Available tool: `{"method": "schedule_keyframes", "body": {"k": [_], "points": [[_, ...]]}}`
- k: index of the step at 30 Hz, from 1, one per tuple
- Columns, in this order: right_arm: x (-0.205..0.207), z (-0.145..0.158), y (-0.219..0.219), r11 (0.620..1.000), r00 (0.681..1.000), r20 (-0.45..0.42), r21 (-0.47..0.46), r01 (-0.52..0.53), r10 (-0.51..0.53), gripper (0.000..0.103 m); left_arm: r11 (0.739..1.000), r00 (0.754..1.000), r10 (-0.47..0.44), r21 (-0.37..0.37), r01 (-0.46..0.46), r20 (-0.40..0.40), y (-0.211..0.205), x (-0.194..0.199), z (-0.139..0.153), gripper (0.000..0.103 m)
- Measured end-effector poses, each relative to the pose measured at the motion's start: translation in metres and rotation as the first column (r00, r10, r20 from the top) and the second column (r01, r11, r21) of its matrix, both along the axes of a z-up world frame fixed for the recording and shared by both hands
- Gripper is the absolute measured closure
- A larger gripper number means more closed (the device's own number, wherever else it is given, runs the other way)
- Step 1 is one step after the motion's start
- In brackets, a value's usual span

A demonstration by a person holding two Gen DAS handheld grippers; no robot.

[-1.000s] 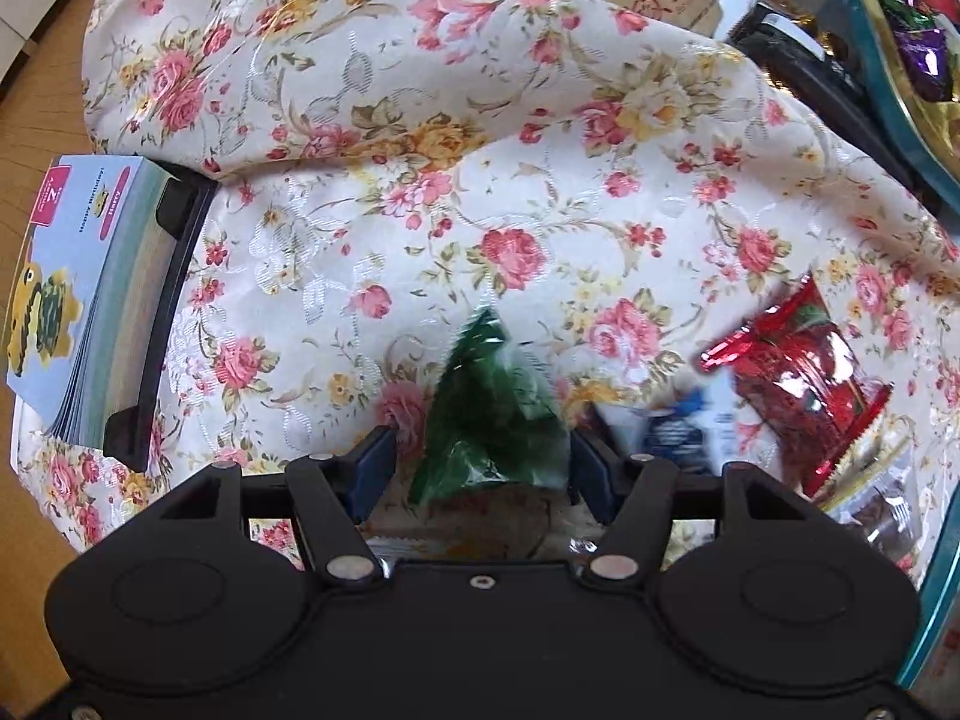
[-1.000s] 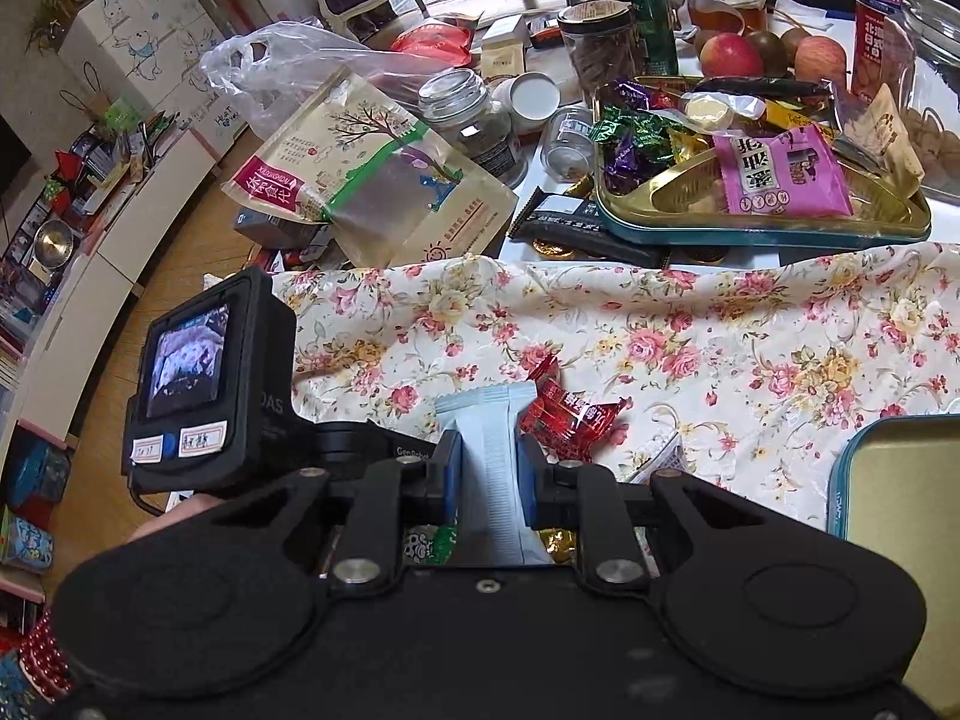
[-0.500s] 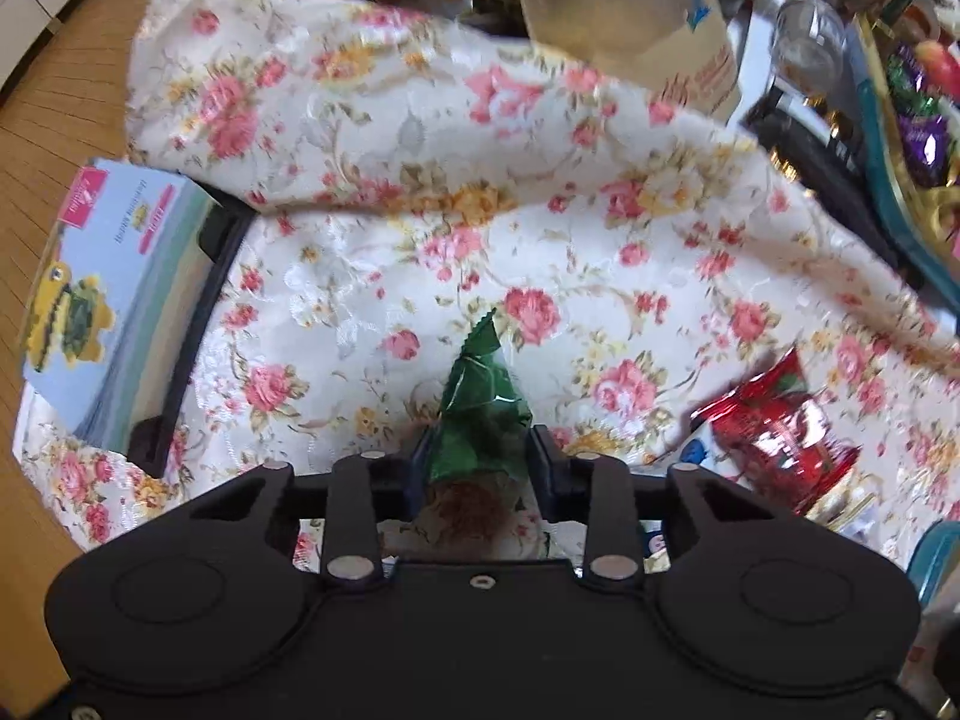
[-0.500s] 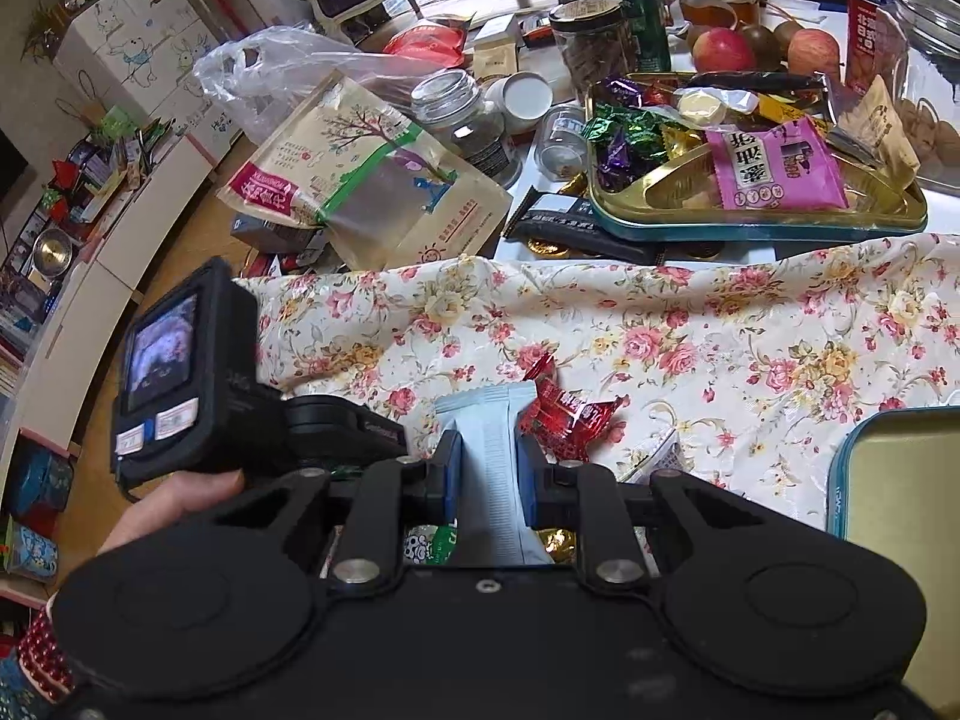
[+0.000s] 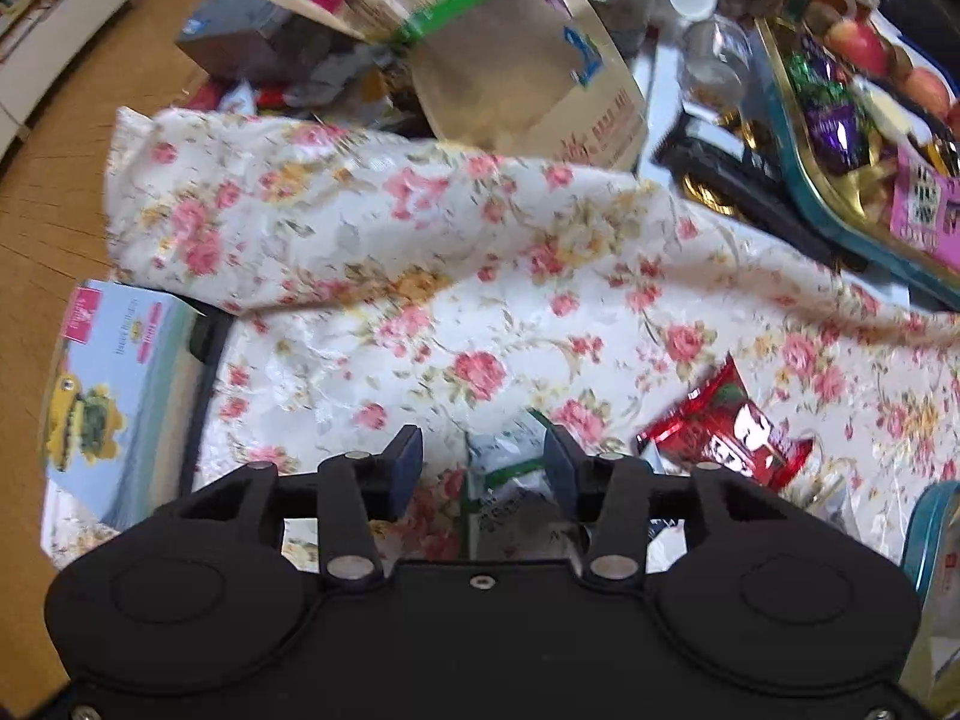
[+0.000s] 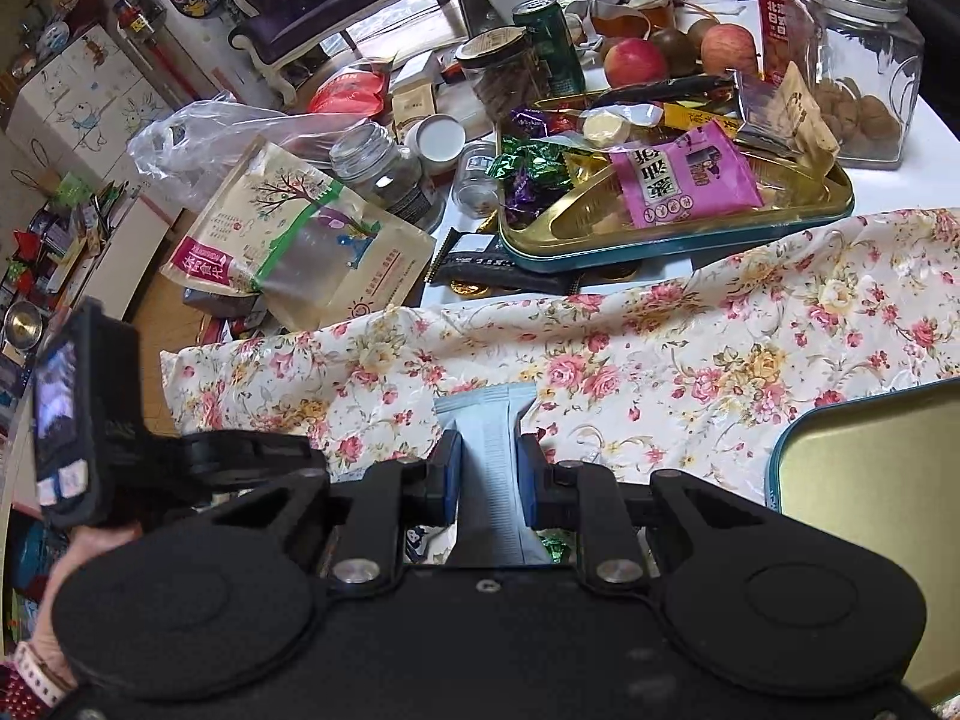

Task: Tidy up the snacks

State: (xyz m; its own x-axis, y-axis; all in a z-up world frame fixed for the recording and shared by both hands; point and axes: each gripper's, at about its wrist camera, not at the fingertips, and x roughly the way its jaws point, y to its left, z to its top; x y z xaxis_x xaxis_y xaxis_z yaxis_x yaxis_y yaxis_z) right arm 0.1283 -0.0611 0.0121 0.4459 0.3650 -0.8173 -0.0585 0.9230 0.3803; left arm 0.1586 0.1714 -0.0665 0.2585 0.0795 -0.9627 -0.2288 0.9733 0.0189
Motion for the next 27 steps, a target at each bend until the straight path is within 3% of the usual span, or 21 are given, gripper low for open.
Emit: {"method": "schedule_keyframes", "body": {"k": [7, 10, 12, 15, 20, 27], "points": [[-0.001, 0.002, 0.006, 1.0, 1.0, 0.004, 0.005, -0.022, 0.022, 0.082, 0.999, 1.0, -0.02, -0.05, 0.02, 0.0, -0.004, -0.003, -0.008, 0.049], [-0.001, 0.001, 0.006, 1.0, 1.0, 0.001, 0.009, -0.021, 0.021, 0.082, 0.997, 0.999, 0.011, -0.071, -0.014, -0.046, -0.003, 0.004, -0.023, 0.047], [-0.003, 0.001, 0.007, 1.0, 1.0, 0.0, 0.01, -0.029, 0.029, 0.082, 0.998, 0.998, 0.032, -0.055, -0.035, -0.057, -0.003, 0.006, -0.033, 0.04], [-0.004, 0.001, 0.007, 0.999, 0.999, 0.005, 0.001, -0.041, 0.041, 0.082, 1.0, 0.994, 0.017, -0.015, -0.018, -0.106, -0.009, 0.009, -0.046, 0.042], [-0.002, 0.004, 0.003, 1.0, 1.0, 0.014, -0.003, -0.025, 0.025, 0.082, 0.995, 0.995, 0.061, -0.07, -0.067, -0.084, 0.002, 0.004, -0.043, 0.059], [0.001, 0.012, -0.011, 1.0, 0.999, 0.035, 0.008, 0.017, -0.017, 0.082, 0.993, 0.993, 0.116, -0.038, -0.116, -0.002, 0.009, -0.004, -0.005, 0.059]]}}
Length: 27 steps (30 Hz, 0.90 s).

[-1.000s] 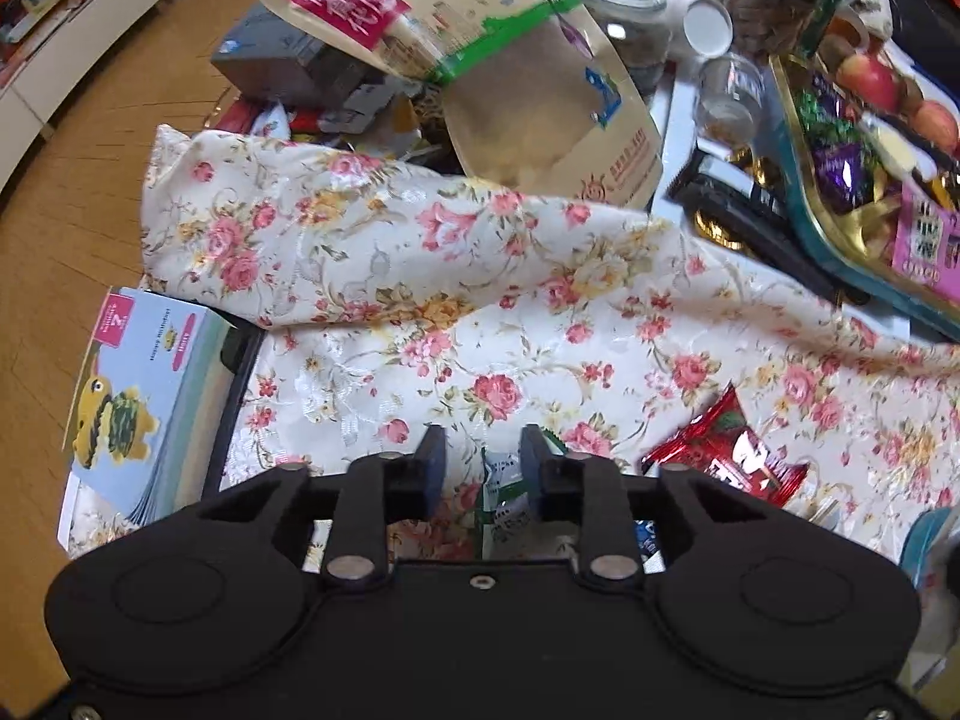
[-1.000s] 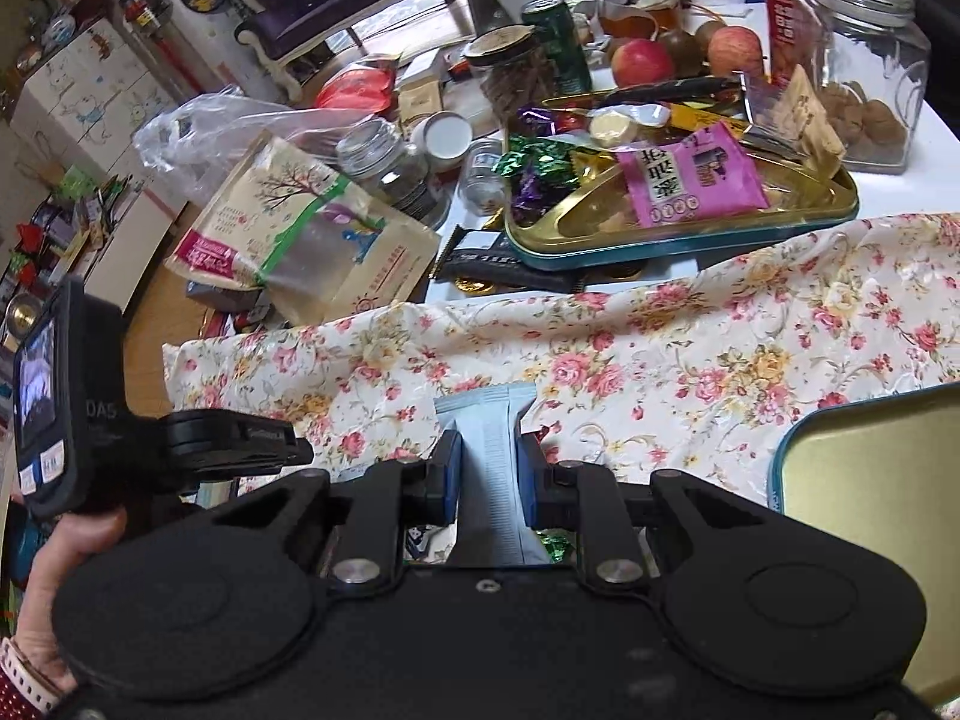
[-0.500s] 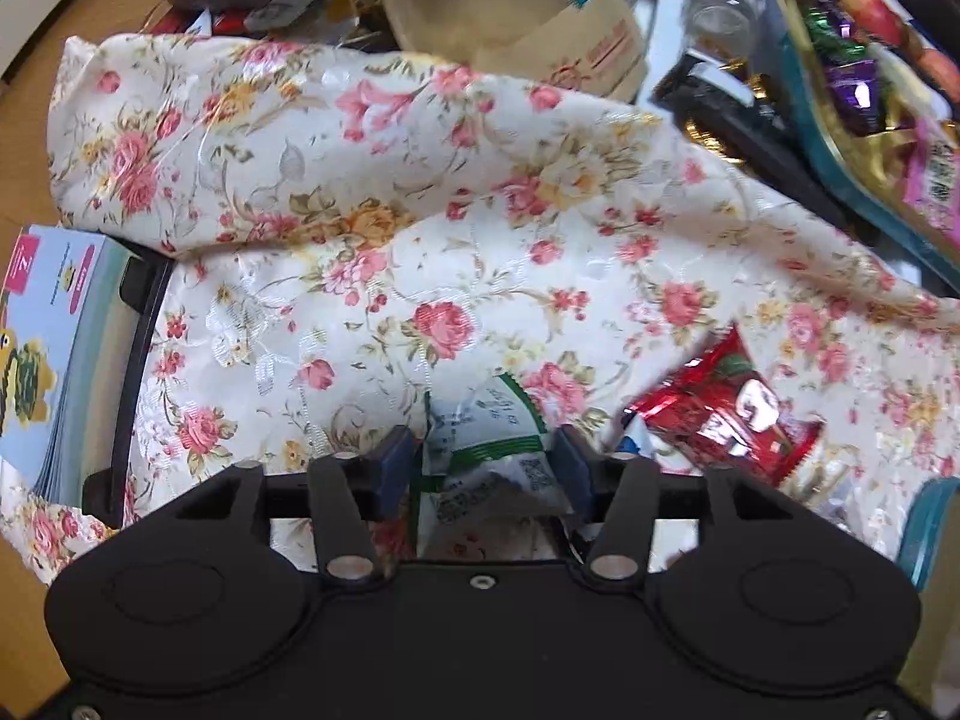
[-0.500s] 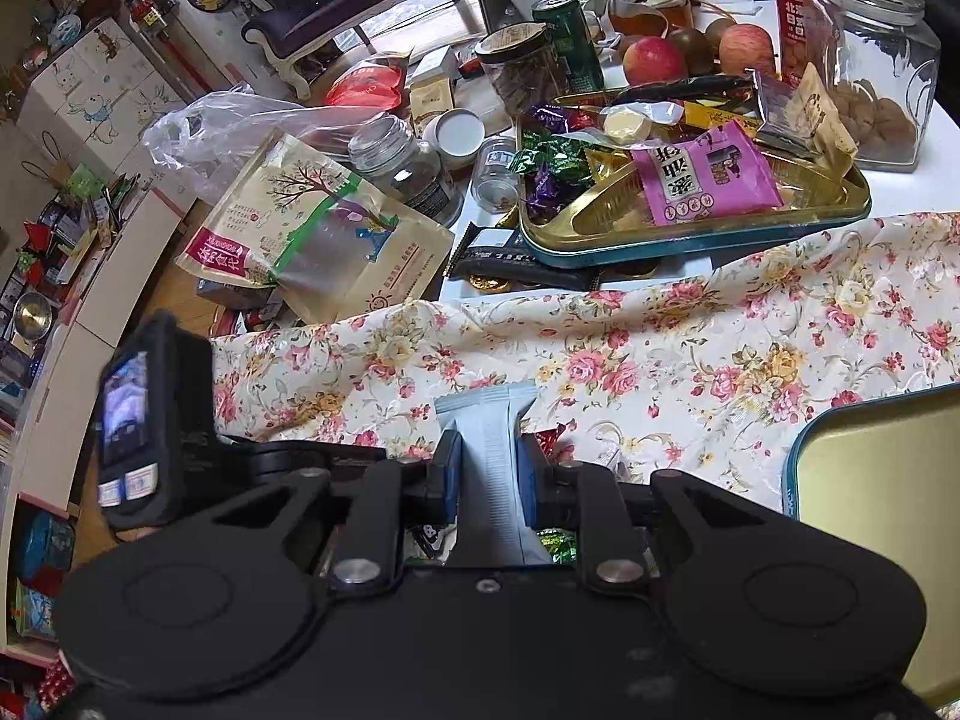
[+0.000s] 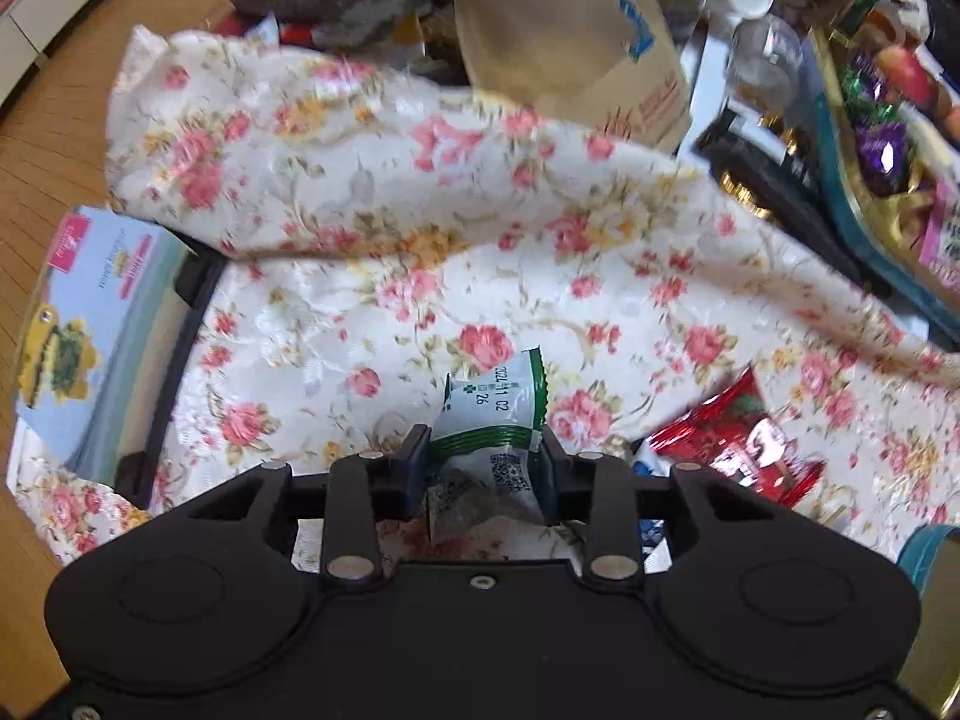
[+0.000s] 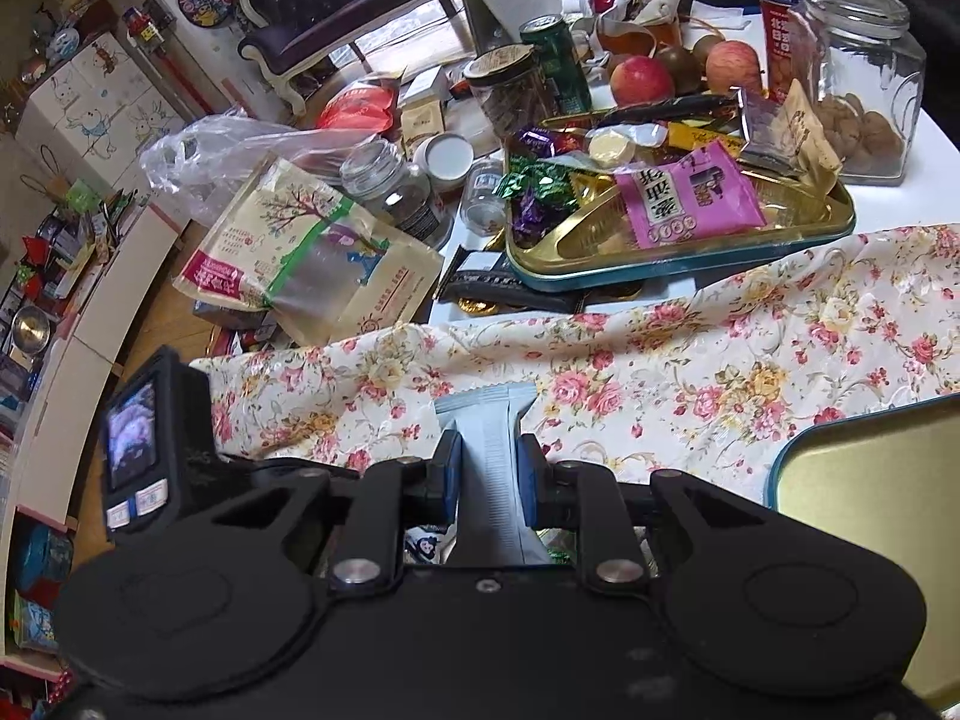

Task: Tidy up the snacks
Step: 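Carry both candies to the gold tray while the right gripper releases its white candy inside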

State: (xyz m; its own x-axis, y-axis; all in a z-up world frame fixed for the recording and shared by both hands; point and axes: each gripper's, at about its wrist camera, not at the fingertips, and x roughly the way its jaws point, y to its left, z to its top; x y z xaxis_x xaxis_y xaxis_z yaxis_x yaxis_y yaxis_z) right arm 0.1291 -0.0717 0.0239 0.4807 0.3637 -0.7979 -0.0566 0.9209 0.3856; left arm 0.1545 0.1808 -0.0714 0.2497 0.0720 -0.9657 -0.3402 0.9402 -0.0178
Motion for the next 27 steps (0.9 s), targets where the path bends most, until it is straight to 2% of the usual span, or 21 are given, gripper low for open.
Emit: {"method": "schedule_keyframes", "body": {"k": [4, 6, 9, 13, 16, 21, 24, 27], "points": [[0.0, 0.005, -0.018, 0.999, 0.999, 0.014, -0.009, 0.04, -0.04, 0.082, 0.999, 0.996, -0.035, 0.039, 0.032, 0.077, -0.019, -0.009, 0.036, 0.059], [0.0, 0.008, -0.03, 0.998, 0.998, 0.019, -0.021, 0.063, -0.062, 0.082, 0.998, 0.991, -0.064, 0.033, 0.061, 0.114, -0.035, -0.013, 0.053, 0.059], [-0.003, 0.013, -0.052, 0.994, 0.994, 0.038, -0.052, 0.1, -0.099, 0.082, 0.99, 0.979, -0.143, 0.03, 0.141, 0.144, -0.067, -0.022, 0.069, 0.059], [-0.013, 0.016, -0.091, 0.981, 0.985, 0.049, -0.095, 0.17, -0.166, 0.082, 0.968, 0.953, -0.246, -0.013, 0.252, 0.179, -0.112, -0.03, 0.085, 0.059], [-0.021, 0.016, -0.124, 0.965, 0.972, 0.044, -0.115, 0.235, -0.231, 0.082, 0.939, 0.925, -0.325, -0.045, 0.34, 0.2, -0.149, -0.04, 0.093, 0.059], [-0.034, 0.011, -0.181, 0.924, 0.936, 0.025, -0.154, 0.35, -0.351, 0.082, 0.876, 0.866, -0.457, -0.063, 0.478, 0.205, -0.212, -0.056, 0.09, 0.059], [-0.041, 0.007, -0.208, 0.894, 0.91, 0.006, -0.185, 0.408, -0.414, 0.082, 0.837, 0.835, -0.52, -0.087, 0.54, 0.181, -0.243, -0.063, 0.082, 0.059], [-0.048, 0.001, -0.231, 0.872, 0.889, -0.024, -0.211, 0.442, -0.457, 0.082, 0.797, 0.81, -0.57, -0.148, 0.585, 0.135, -0.269, -0.072, 0.07, 0.059]]}}
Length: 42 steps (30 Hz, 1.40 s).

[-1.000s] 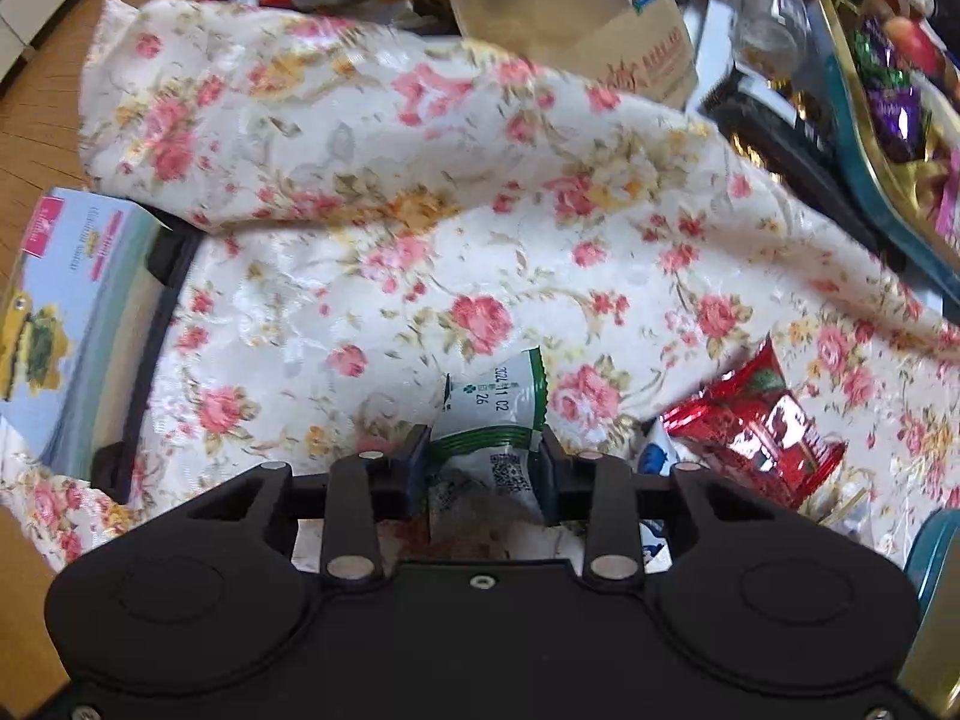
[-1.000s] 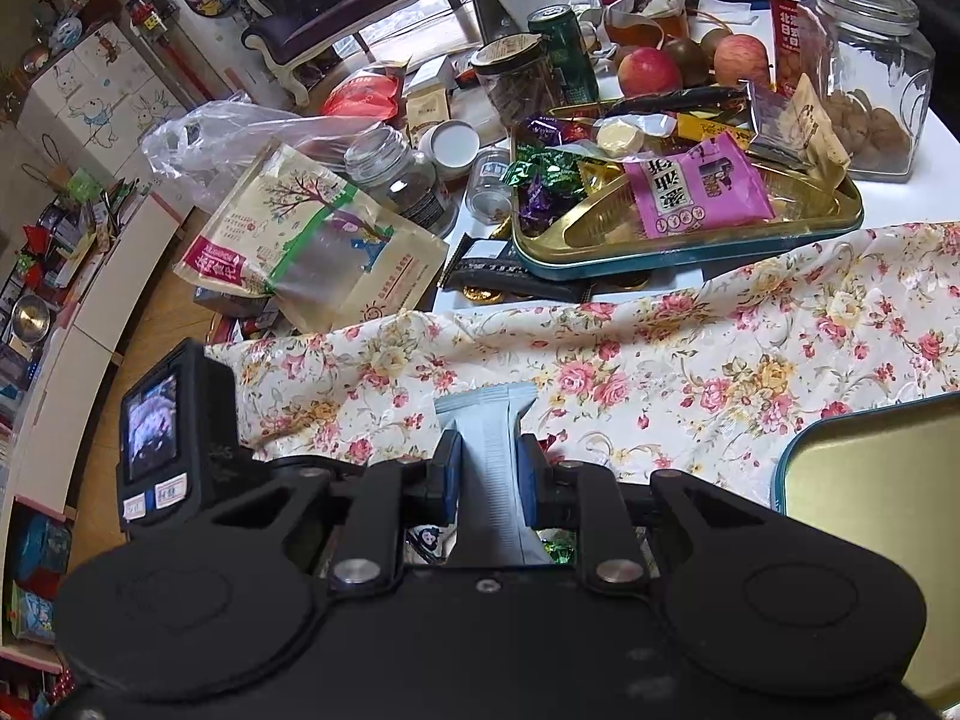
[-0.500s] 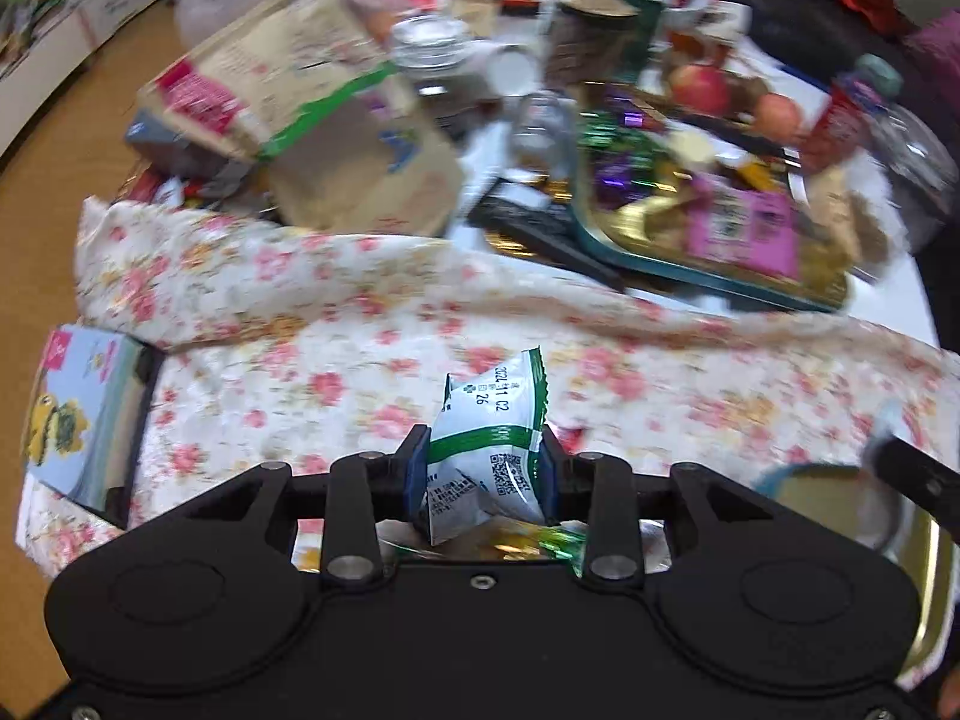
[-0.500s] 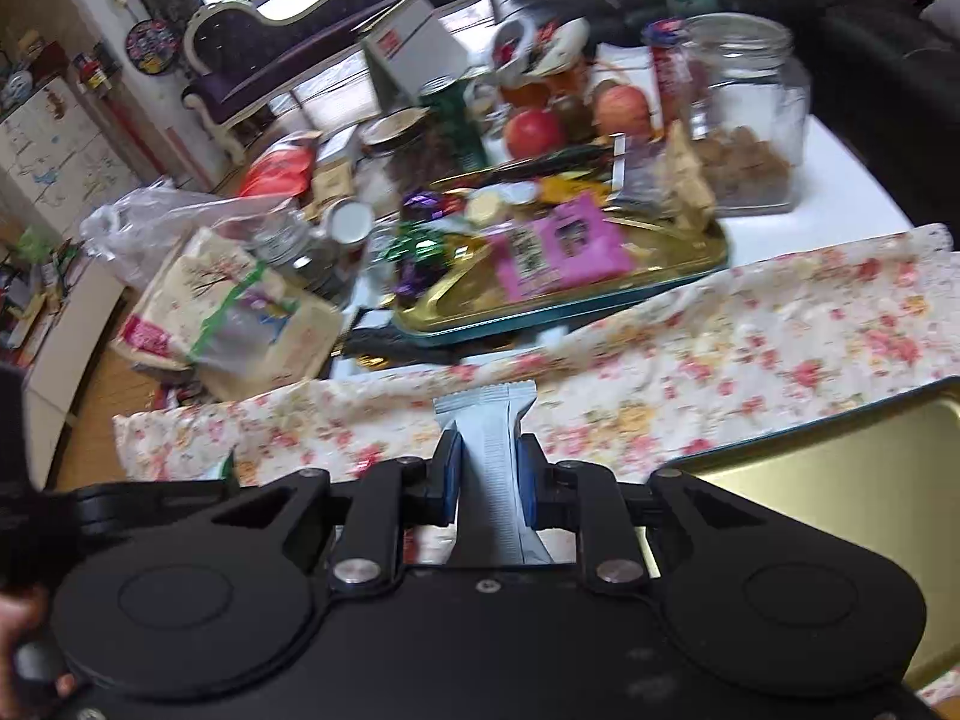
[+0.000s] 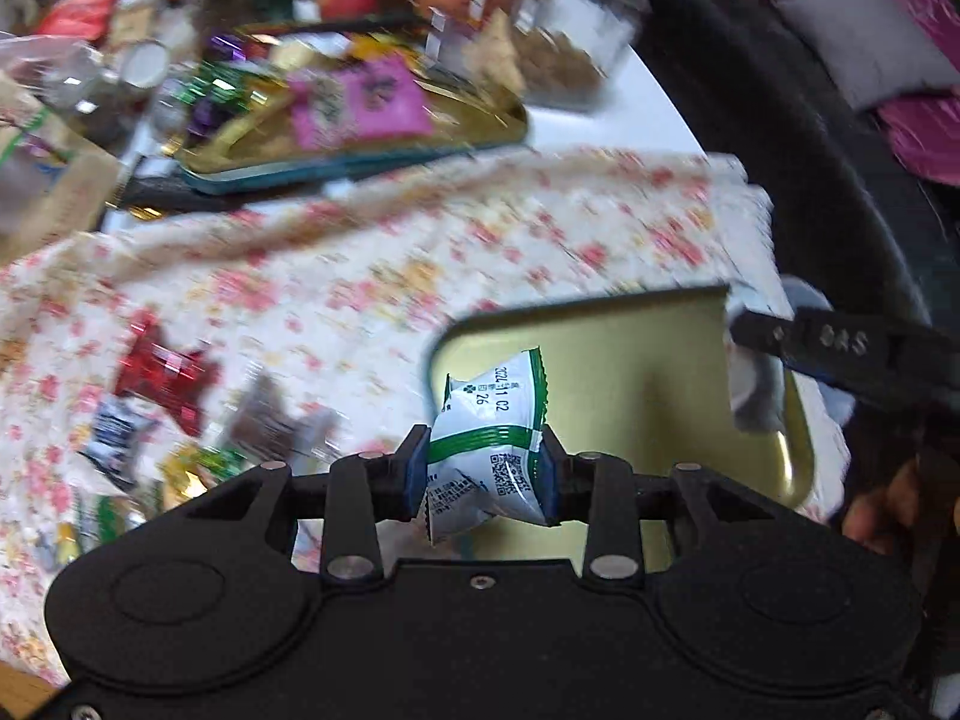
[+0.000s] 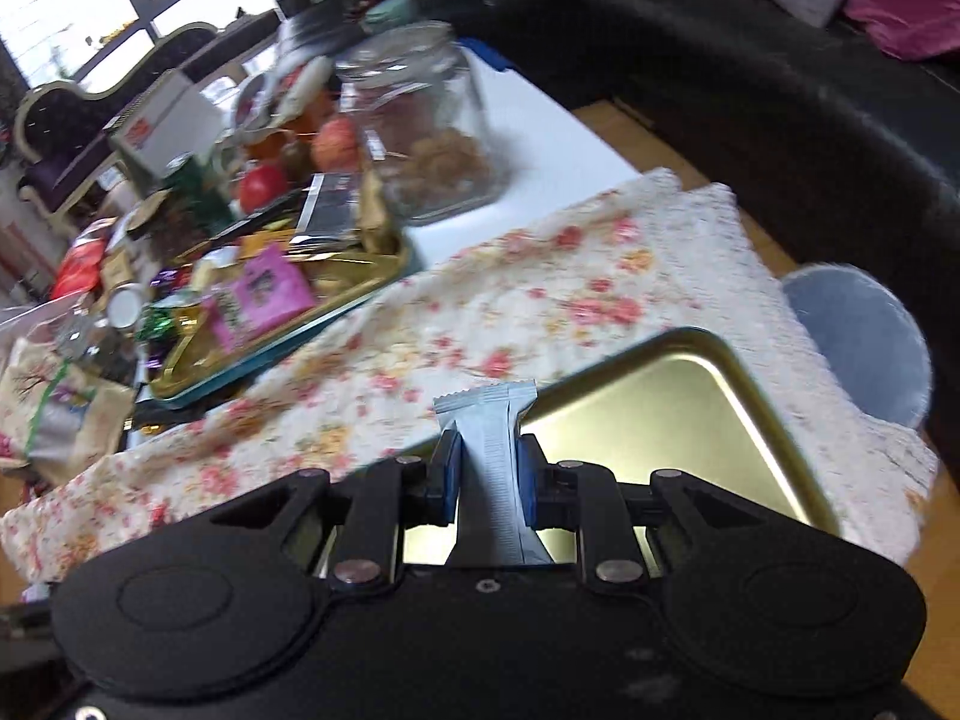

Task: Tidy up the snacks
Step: 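Carry both candies to the gold tray while the right gripper releases its white candy inside, then lower the white-and-green packet into the gold tray and open the left gripper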

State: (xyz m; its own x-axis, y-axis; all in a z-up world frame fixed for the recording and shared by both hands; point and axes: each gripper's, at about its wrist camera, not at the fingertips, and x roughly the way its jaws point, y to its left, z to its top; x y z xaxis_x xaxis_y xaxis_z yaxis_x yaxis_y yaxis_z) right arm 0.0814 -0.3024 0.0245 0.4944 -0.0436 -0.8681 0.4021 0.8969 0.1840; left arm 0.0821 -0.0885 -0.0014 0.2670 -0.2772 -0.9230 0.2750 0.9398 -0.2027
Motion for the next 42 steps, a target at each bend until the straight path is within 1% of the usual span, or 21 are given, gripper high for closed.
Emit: {"method": "schedule_keyframes", "body": {"k": [3, 6, 8, 13, 19, 24, 27, 32, 35, 39, 41, 42], "points": [[-0.004, -0.008, -0.015, 1.0, 0.999, -0.036, -0.008, 0.024, -0.024, 0.082, 0.999, 0.997, -0.04, -0.019, 0.038, -0.072, -0.017, -0.007, -0.011, 0.059], [-0.008, -0.014, -0.025, 0.999, 0.997, -0.069, -0.024, 0.03, -0.031, 0.082, 0.998, 0.993, -0.069, 0.003, 0.07, -0.1, -0.03, -0.014, -0.021, 0.054], [-0.01, -0.019, -0.029, 0.999, 0.996, -0.088, -0.025, 0.025, -0.027, 0.082, 0.997, 0.993, -0.066, 0.025, 0.069, -0.097, -0.034, -0.015, -0.024, 0.049], [-0.012, -0.025, -0.034, 1.0, 0.993, -0.117, -0.02, 0.01, -0.012, 0.081, 0.996, 0.994, -0.051, 0.069, 0.058, -0.095, -0.032, -0.011, -0.029, 0.048], [-0.014, -0.026, -0.038, 1.0, 0.993, -0.12, -0.022, 0.007, -0.009, 0.082, 0.997, 0.99, -0.048, 0.057, 0.056, -0.135, -0.032, -0.008, -0.035, 0.046], [-0.016, -0.021, -0.041, 0.999, 0.994, -0.105, -0.009, 0.032, -0.033, 0.081, 0.995, 0.988, -0.083, 0.043, 0.09, -0.128, -0.038, -0.012, -0.033, 0.045], [-0.016, -0.018, -0.042, 0.999, 0.995, -0.094, -0.006, 0.045, -0.045, 0.078, 0.993, 0.986, -0.107, 0.042, 0.113, -0.125, -0.042, -0.014, -0.033, 0.043], [-0.015, -0.015, -0.04, 0.999, 0.996, -0.075, -0.005, 0.047, -0.047, 0.075, 0.992, 0.988, -0.112, 0.053, 0.118, -0.109, -0.044, -0.016, -0.032, 0.042], [-0.015, -0.012, -0.039, 0.999, 0.997, -0.058, -0.006, 0.047, -0.048, 0.071, 0.992, 0.991, -0.104, 0.057, 0.11, -0.089, -0.042, -0.018, -0.03, 0.042], [-0.016, -0.009, -0.04, 0.998, 0.997, -0.035, -0.004, 0.066, -0.066, 0.063, 0.993, 0.993, -0.09, 0.066, 0.095, -0.072, -0.041, -0.018, -0.027, 0.042], [-0.015, -0.008, -0.041, 0.998, 0.997, -0.034, -0.008, 0.069, -0.069, 0.056, 0.995, 0.995, -0.072, 0.066, 0.077, -0.065, -0.039, -0.018, -0.026, 0.042], [-0.014, -0.008, -0.041, 0.998, 0.997, -0.039, -0.014, 0.065, -0.065, 0.049, 0.995, 0.996, -0.066, 0.066, 0.07, -0.06, -0.037, -0.018, -0.025, 0.042]]}}
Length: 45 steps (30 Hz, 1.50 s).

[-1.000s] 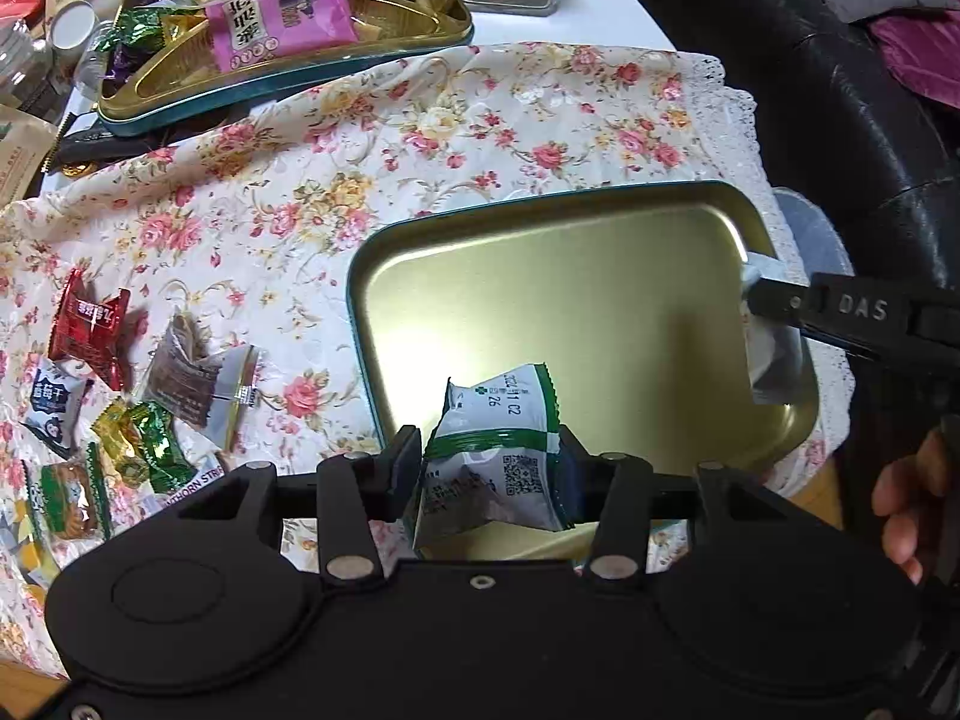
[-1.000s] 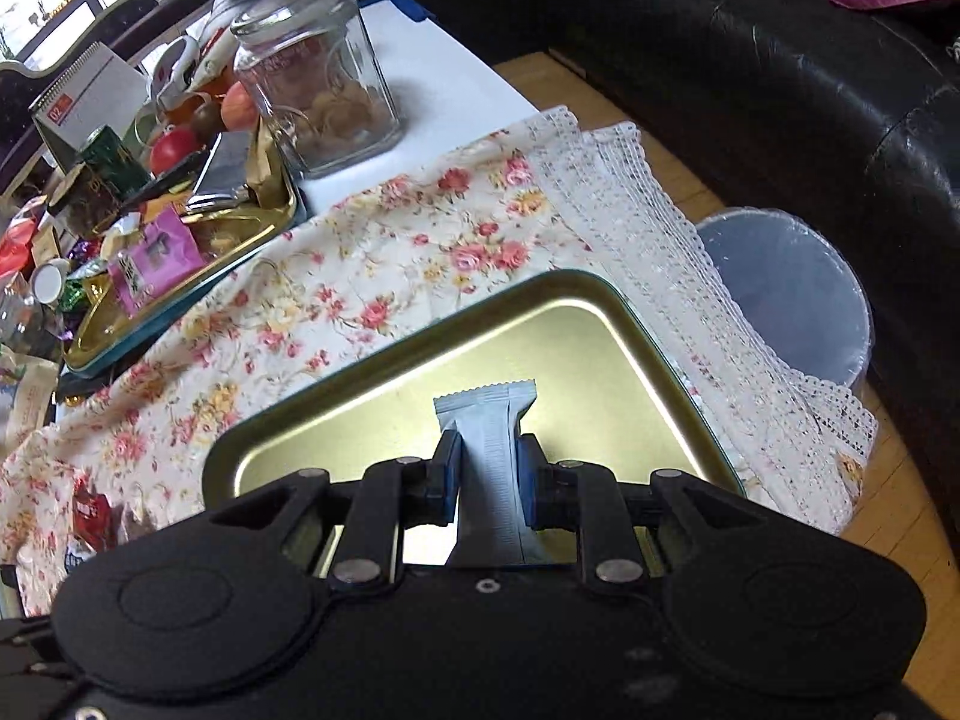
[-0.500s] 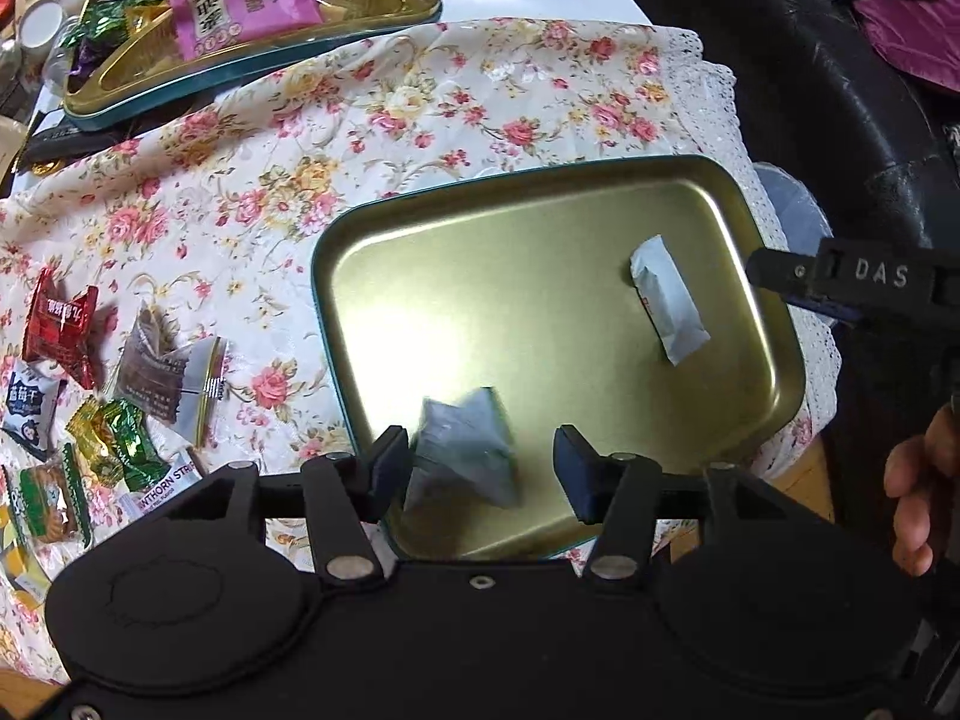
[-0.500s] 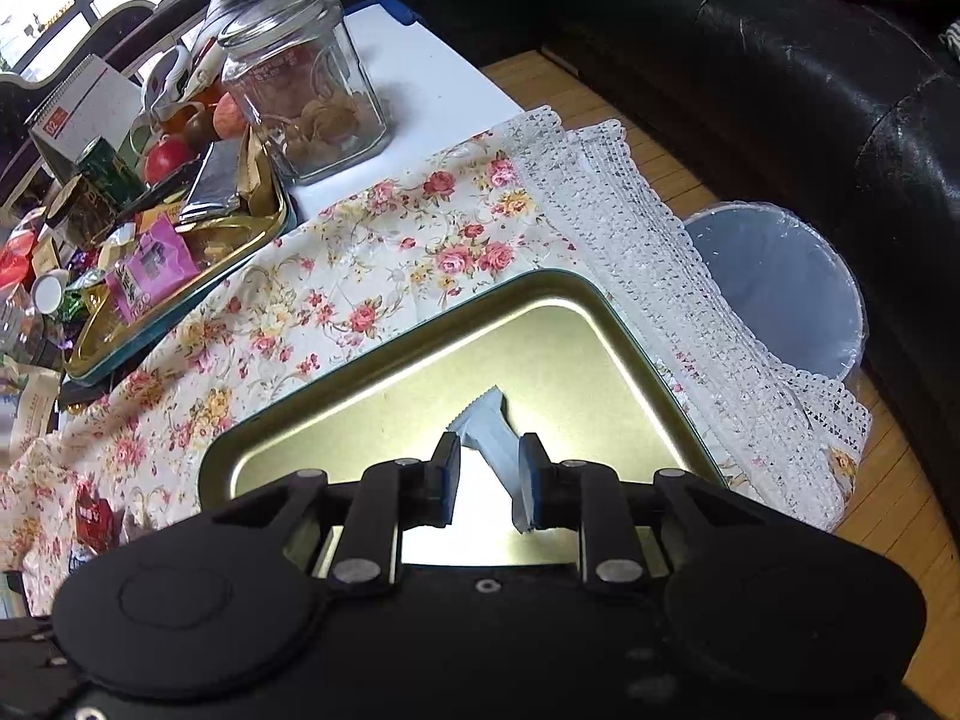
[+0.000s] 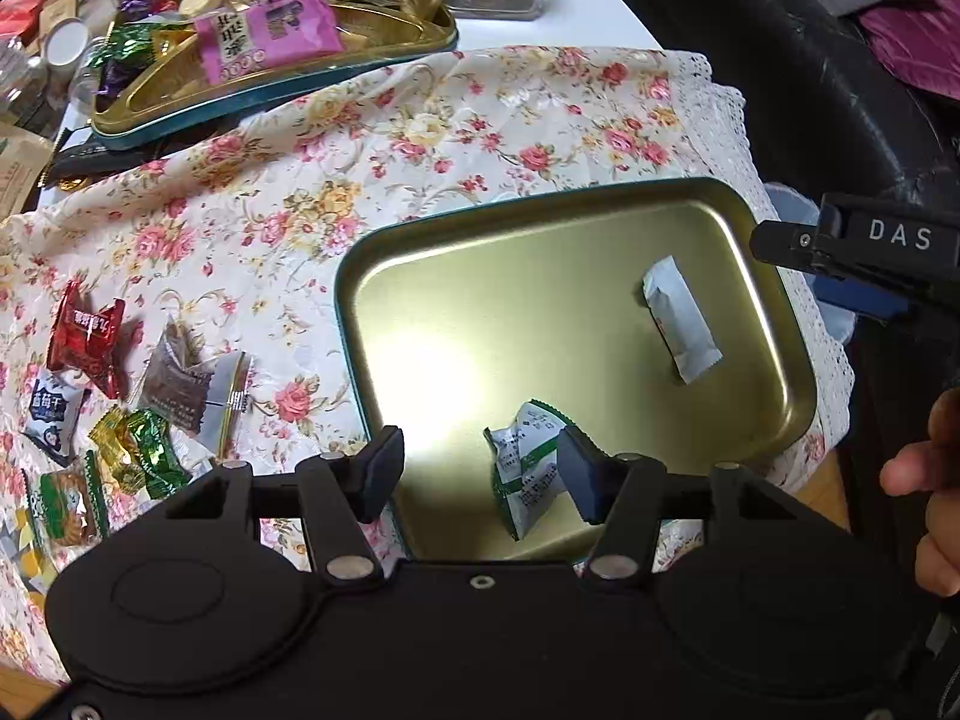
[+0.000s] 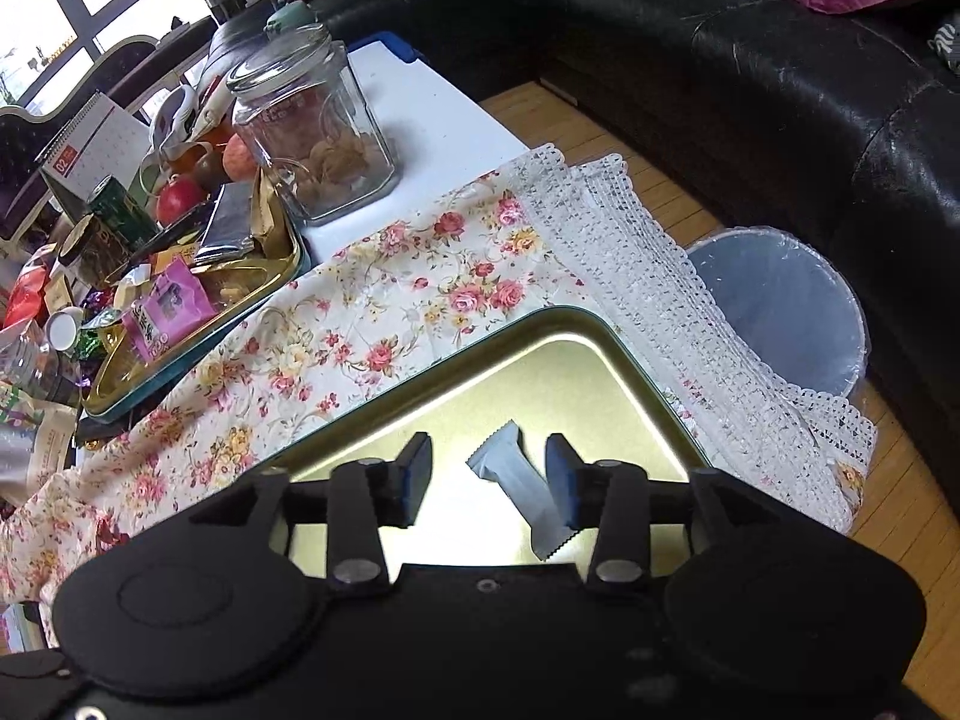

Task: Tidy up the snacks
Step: 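Lower the white-and-green packet into the gold tray and open the left gripper, then move both grippers back over the candy pile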

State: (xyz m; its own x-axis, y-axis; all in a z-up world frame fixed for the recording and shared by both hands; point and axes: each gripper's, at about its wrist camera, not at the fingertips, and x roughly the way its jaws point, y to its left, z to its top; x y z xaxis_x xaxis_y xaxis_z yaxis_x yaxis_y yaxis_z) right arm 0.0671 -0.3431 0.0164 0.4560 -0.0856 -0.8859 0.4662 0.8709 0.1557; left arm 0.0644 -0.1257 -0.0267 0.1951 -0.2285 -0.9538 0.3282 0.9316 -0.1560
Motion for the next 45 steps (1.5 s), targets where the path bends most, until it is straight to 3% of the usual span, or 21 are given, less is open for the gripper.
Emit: {"method": "schedule_keyframes", "body": {"k": [1, 5, 9, 14, 21, 27, 33, 41, 45], "points": [[0.001, 0.0, 0.0, 1.0, 1.0, -0.002, -0.009, -0.007, 0.007, 0.044, 1.0, 1.0, 0.004, 0.001, -0.004, 0.003, 0.001, 0.0, 0.001, 0.042], [0.005, -0.001, 0.003, 0.999, 1.0, -0.012, -0.053, -0.005, 0.004, 0.041, 1.0, 0.999, 0.028, 0.01, -0.028, 0.037, 0.006, -0.001, 0.004, 0.042], [0.008, -0.003, 0.002, 0.999, 1.0, -0.019, -0.032, 0.021, -0.022, 0.041, 0.998, 0.997, 0.046, 0.032, -0.048, 0.069, 0.01, 0.001, 0.007, 0.042], [0.011, -0.003, 0.004, 0.999, 0.999, -0.013, -0.006, 0.048, -0.048, 0.04, 0.997, 0.995, 0.076, 0.007, -0.077, 0.071, 0.02, 0.005, 0.01, 0.042], [0.016, 0.008, 0.009, 0.997, 0.995, 0.067, 0.041, 0.07, -0.072, 0.037, 0.994, 0.975, 0.109, -0.031, -0.105, 0.196, 0.033, 0.005, 0.027, 0.042], [0.025, 0.03, 0.029, 0.998, 0.983, 0.174, 0.024, 0.061, -0.065, 0.036, 0.99, 0.901, 0.132, -0.017, -0.137, 0.413, 0.049, 0.001, 0.051, 0.036], [0.037, 0.04, 0.066, 1.0, 0.975, 0.224, 0.012, -0.015, 0.012, 0.034, 0.969, 0.826, 0.178, 0.048, -0.241, 0.535, 0.073, 0.002, 0.064, 0.035], [0.047, 0.05, 0.141, 0.988, 0.943, 0.297, -0.077, -0.134, 0.151, 0.032, 0.929, 0.807, 0.313, 0.016, -0.37, 0.502, 0.136, 0.016, 0.074, 0.035], [0.053, 0.048, 0.178, 0.972, 0.922, 0.311, -0.101, -0.212, 0.233, 0.032, 0.911, 0.817, 0.364, 0.012, -0.412, 0.448, 0.175, 0.025, 0.076, 0.035]]}}
